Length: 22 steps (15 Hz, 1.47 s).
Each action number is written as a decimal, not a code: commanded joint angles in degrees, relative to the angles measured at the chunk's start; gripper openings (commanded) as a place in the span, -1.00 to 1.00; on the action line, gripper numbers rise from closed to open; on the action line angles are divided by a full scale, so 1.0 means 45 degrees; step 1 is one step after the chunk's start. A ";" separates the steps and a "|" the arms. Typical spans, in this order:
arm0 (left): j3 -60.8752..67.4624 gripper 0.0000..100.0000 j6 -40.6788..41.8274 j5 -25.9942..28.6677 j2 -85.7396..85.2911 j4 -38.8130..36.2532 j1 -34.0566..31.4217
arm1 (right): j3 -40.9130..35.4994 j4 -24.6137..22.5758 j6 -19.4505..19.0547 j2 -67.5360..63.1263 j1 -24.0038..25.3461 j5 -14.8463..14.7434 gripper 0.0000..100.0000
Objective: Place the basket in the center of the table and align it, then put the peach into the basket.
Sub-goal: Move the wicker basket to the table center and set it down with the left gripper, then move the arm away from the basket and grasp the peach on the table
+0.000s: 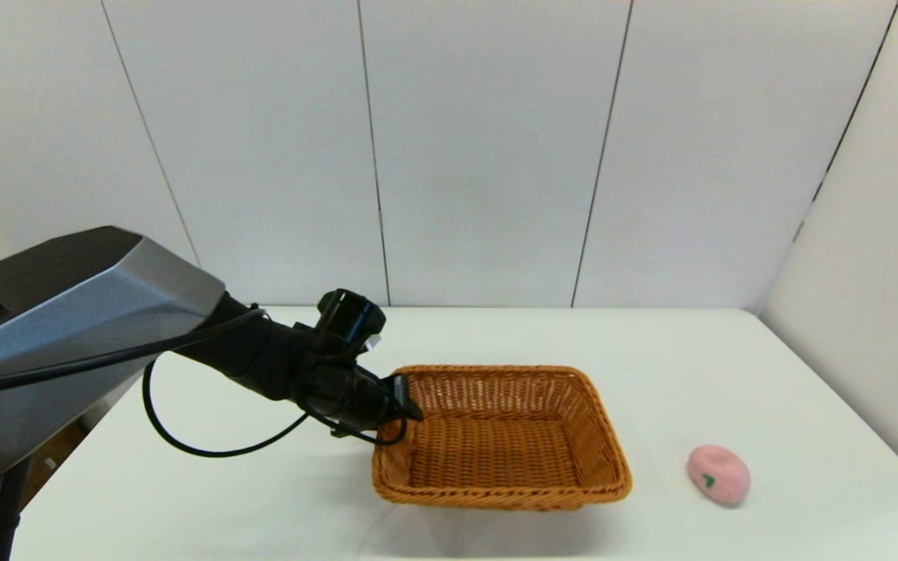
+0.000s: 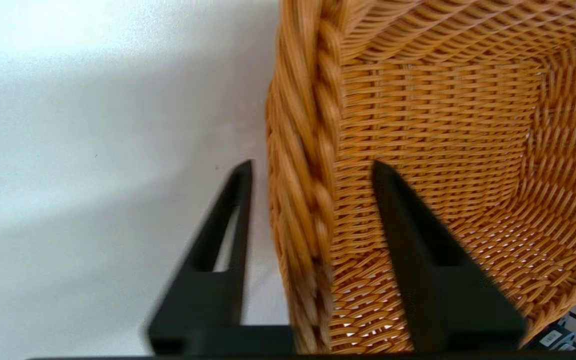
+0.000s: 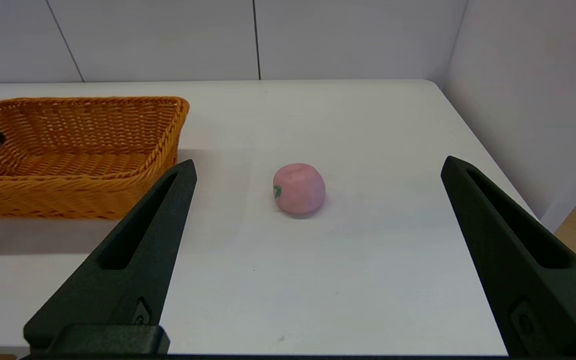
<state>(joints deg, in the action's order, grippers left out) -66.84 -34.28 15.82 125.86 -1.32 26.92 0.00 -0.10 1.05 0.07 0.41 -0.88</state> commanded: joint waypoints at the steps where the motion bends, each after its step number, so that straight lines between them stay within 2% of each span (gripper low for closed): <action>1: -0.0088 1.00 -0.0078 -0.0001 -0.0214 -0.0039 -0.0044 | 0.0000 0.0002 0.0001 -0.0016 0.0006 0.0000 1.00; 4: -0.0225 1.00 0.0020 -0.0020 -0.2167 0.0039 -0.0689 | 0.0000 0.0002 0.0001 -0.0016 0.0006 0.0000 1.00; 8: -0.0029 1.00 0.0587 -0.0040 -0.6777 0.1523 -0.1509 | 0.0000 0.0002 0.0001 -0.0016 0.0006 0.0000 1.00; 13: 0.2783 1.00 0.1251 -0.0059 -1.4101 0.1679 -0.1646 | 0.0000 0.0002 0.0001 -0.0016 0.0006 0.0000 1.00; 14: 0.3369 1.00 0.1544 -0.0274 -1.5370 0.1777 -0.1665 | 0.0000 0.0002 0.0001 -0.0016 0.0006 0.0000 1.00; 16: 0.4248 1.00 0.2247 -0.1856 -1.7968 0.1796 -0.1685 | 0.0000 0.0002 0.0001 -0.0016 0.0006 0.0000 1.00; 19: 0.5537 1.00 0.3868 -0.2149 -2.0273 0.1796 -0.4321 | 0.0000 0.0002 0.0001 -0.0016 0.0006 0.0000 1.00; 22: 0.7959 1.00 0.4747 -0.2188 -2.3124 0.1816 -0.5259 | 0.0000 0.0002 0.0021 -0.0016 0.0006 0.0000 1.00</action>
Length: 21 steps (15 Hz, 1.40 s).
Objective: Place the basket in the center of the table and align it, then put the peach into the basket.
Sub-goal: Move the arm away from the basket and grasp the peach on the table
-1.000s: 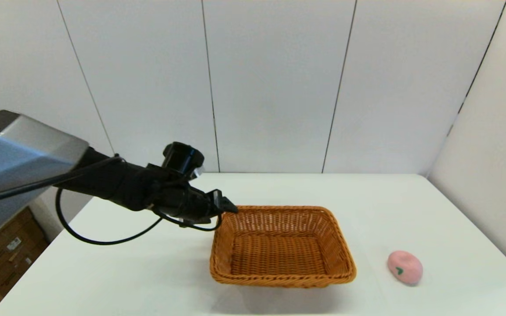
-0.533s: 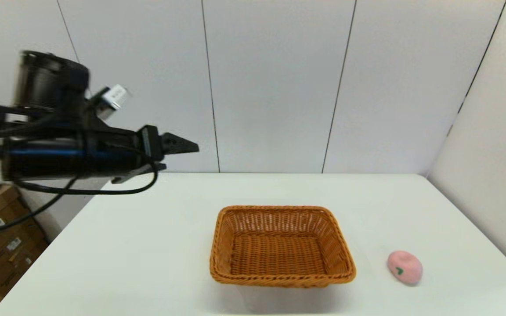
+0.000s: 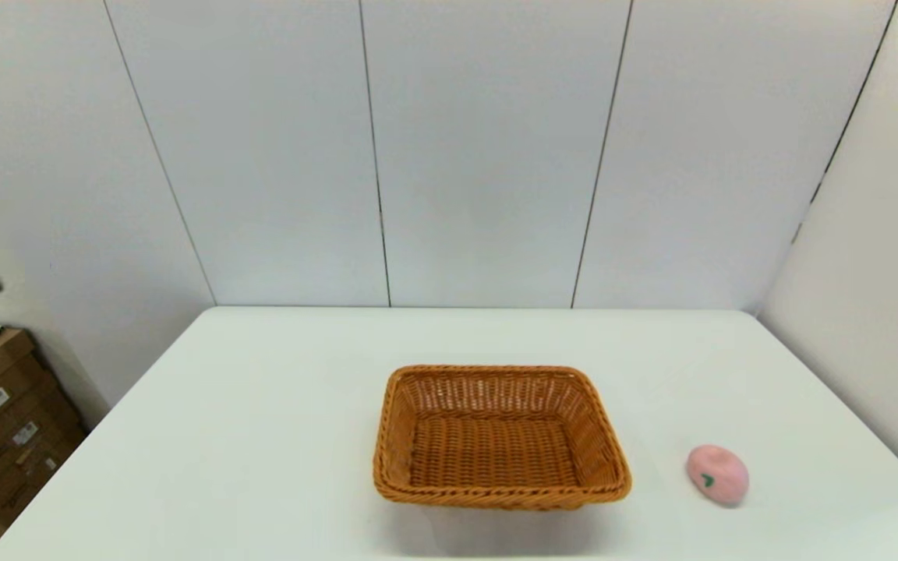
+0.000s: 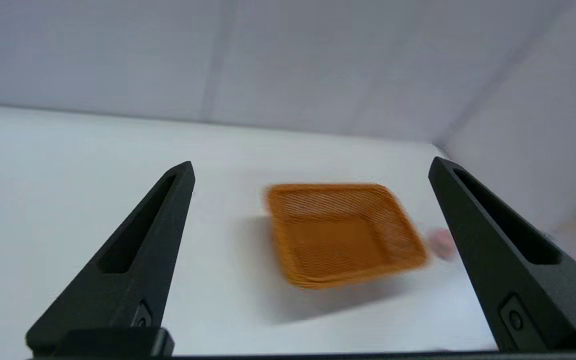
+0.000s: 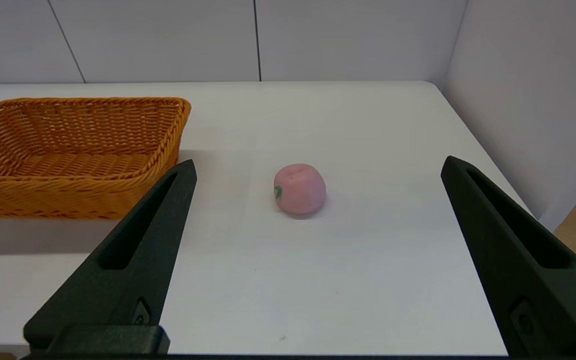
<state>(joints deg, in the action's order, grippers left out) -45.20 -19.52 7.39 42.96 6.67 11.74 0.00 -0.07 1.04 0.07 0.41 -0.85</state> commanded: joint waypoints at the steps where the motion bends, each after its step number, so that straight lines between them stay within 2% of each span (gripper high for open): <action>1: 0.3990 1.00 0.1603 -0.0411 -0.5504 0.0061 -0.1984 | 0.0000 -0.0003 0.0024 -0.0016 0.0006 -0.0006 1.00; 4: 0.5651 1.00 0.1915 -0.0782 -0.6773 0.0042 -0.2550 | 0.0000 -0.0003 0.0024 -0.0016 0.0006 -0.0006 1.00; 8: 0.8541 1.00 0.4259 -0.0880 -0.8980 -0.0017 -0.2570 | 0.0000 -0.0023 0.0024 -0.0016 0.0006 -0.0006 1.00; 9: 0.9088 1.00 0.4279 -0.0899 -0.9566 -0.0056 -0.2570 | 0.0000 -0.0003 0.0024 -0.0016 0.0006 -0.0006 1.00; 12: 0.9752 1.00 0.3556 -0.2091 -0.9547 -0.0701 -0.2570 | 0.0000 -0.0042 -0.0035 -0.0016 0.0006 -0.0025 1.00; 15: 0.9889 1.00 0.3302 -0.2052 -0.9547 -0.1267 -0.2570 | 0.0391 0.0290 -0.0738 -0.0524 0.0006 0.0326 1.00; 16: 0.9908 1.00 0.3341 -0.2052 -0.9547 -0.1287 -0.2570 | 0.1289 0.0954 -0.0719 -0.1501 0.0006 0.0580 1.00; 17: 0.9908 1.00 0.3575 -0.2052 -0.9547 -0.1287 -0.2570 | 0.2773 0.2262 -0.0640 -0.3747 0.0045 0.0502 1.00; 18: 0.9908 1.00 0.3693 -0.2032 -0.9547 -0.1287 -0.2570 | 0.3633 0.2965 -0.0699 -0.5563 0.0025 0.0522 1.00; 21: 0.9908 1.00 0.3556 -0.2052 -0.9547 -0.1306 -0.2570 | 0.5430 0.2946 -0.1031 -1.2458 0.0045 0.0424 1.00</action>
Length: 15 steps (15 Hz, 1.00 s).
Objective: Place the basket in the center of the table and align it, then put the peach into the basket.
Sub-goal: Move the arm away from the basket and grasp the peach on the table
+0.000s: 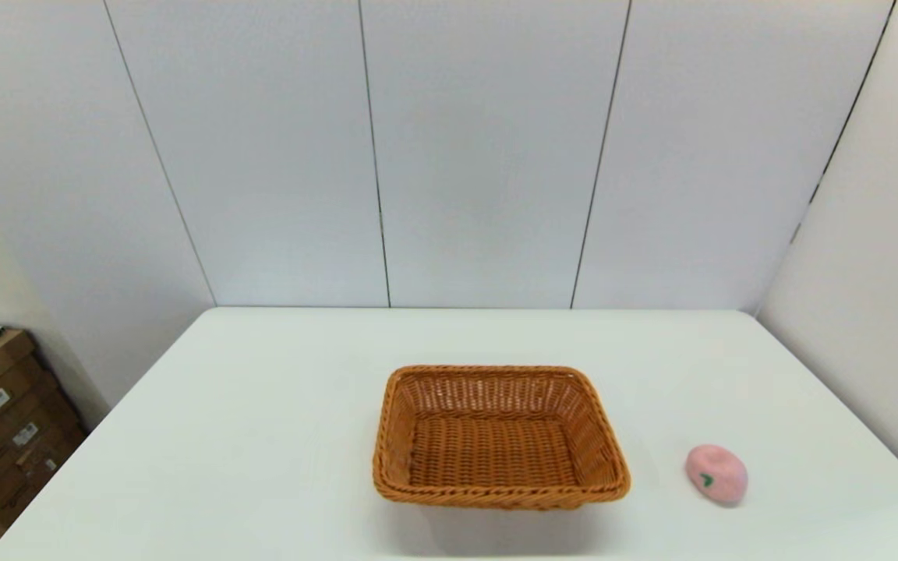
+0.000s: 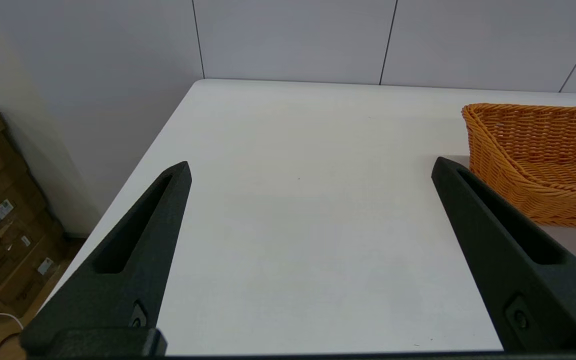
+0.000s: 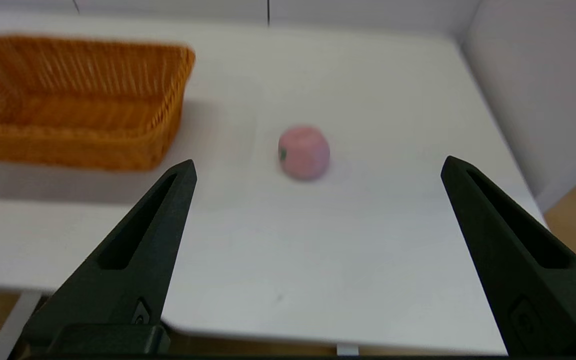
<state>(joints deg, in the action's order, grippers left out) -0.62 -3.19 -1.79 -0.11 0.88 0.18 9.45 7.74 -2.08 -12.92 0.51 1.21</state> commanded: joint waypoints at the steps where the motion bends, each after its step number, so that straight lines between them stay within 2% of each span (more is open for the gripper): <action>1: 0.0001 1.00 -0.0150 -0.0012 0.0024 -0.0019 -0.0002 | 0.3975 0.0760 -0.0357 -1.2148 0.0042 -0.0327 1.00; 2: 0.0001 1.00 -0.0150 -0.0012 0.0024 -0.0019 -0.0002 | 0.4209 0.0291 -0.0318 -1.3359 0.0101 -0.0542 1.00; 5: 0.0001 1.00 -0.0111 -0.0012 0.0024 -0.0019 -0.0002 | 0.4307 -0.3009 -0.0240 -1.7460 0.0589 -0.1089 1.00; 8: 0.0001 1.00 -0.0130 -0.0012 0.0024 -0.0019 -0.0002 | 0.4365 -0.4904 0.0248 -1.9921 0.0648 -0.1186 1.00; 10: 0.0001 1.00 -0.0130 -0.0012 0.0024 -0.0019 -0.0002 | 0.4385 -0.5509 0.0405 -2.0566 0.0648 -0.1167 1.00; 15: 0.0001 1.00 -0.0111 -0.0012 0.0024 -0.0019 -0.0002 | 0.4365 -0.5626 0.0463 -2.0703 0.0628 -0.1108 1.00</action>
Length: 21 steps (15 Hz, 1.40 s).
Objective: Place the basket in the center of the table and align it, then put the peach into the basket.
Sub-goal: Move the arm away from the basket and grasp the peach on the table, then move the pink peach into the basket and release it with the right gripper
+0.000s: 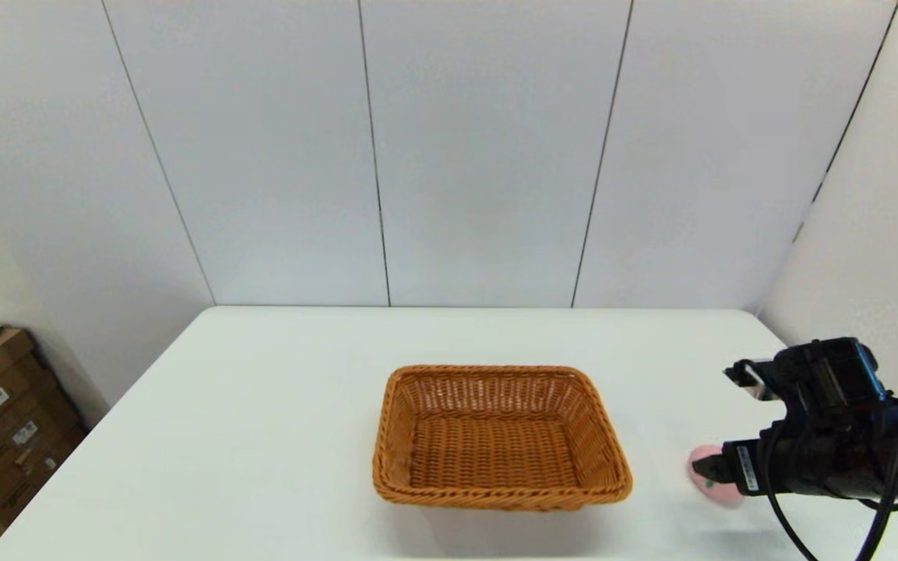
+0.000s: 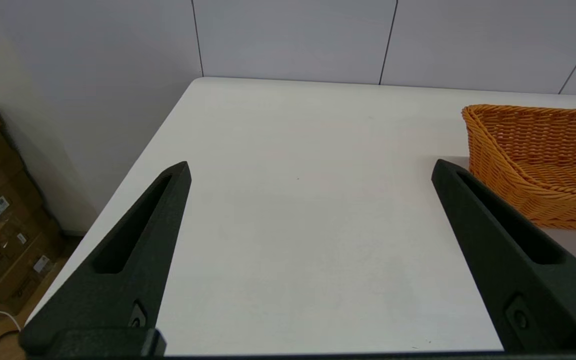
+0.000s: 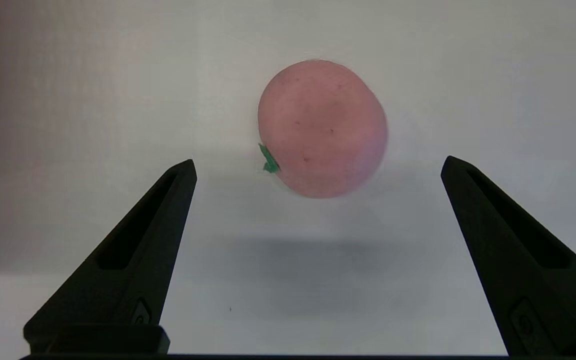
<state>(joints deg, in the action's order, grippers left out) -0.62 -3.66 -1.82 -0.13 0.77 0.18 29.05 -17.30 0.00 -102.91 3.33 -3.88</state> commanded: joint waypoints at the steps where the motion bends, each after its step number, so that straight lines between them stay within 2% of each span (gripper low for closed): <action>1: 0.0001 1.00 -0.0027 -0.0007 0.0030 0.0005 -0.0002 | -0.0010 -0.0062 0.0000 -0.0685 0.0003 0.0022 1.00; 5: 0.0001 1.00 -0.0047 -0.0007 0.0030 0.0005 -0.0002 | -0.0030 -0.0062 0.0000 -0.0705 -0.0017 0.0022 1.00; 6: 0.0001 1.00 -0.0047 -0.0007 0.0030 0.0005 -0.0002 | -0.0030 -0.0062 0.0000 -0.0763 0.0003 0.0041 -1.00; 10: 0.0001 1.00 -0.0066 -0.0007 0.0030 0.0005 -0.0002 | 0.0009 -0.0062 0.0000 -0.0822 -0.0017 0.0295 -1.00; 21: 0.0021 1.00 -0.0086 -0.0007 0.0030 0.0005 -0.0002 | -0.0049 -0.0082 0.0000 -0.0470 -0.0076 0.0295 -1.00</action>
<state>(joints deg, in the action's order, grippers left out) -0.57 -3.99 -1.82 -0.07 0.79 0.18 28.66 -17.53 0.00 -106.81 2.83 -2.56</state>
